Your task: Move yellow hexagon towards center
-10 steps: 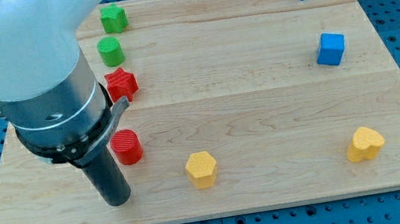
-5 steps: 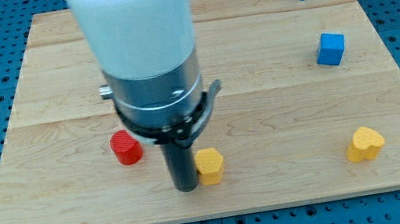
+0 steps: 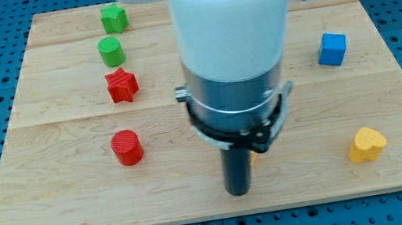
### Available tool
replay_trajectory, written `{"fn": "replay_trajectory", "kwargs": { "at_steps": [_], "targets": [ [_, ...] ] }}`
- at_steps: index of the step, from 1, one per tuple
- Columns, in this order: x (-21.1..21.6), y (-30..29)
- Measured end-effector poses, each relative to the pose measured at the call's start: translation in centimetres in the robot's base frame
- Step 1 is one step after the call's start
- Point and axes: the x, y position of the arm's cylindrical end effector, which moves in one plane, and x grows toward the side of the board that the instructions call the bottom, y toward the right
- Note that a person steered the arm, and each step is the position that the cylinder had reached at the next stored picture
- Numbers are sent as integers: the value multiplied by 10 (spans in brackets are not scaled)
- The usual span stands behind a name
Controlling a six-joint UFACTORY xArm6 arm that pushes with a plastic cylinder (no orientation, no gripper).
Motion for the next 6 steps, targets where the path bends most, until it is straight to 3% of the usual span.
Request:
{"fn": "replay_trajectory", "kwargs": {
  "at_steps": [2, 6],
  "targets": [
    [-33, 28],
    [-4, 23]
  ]
}}
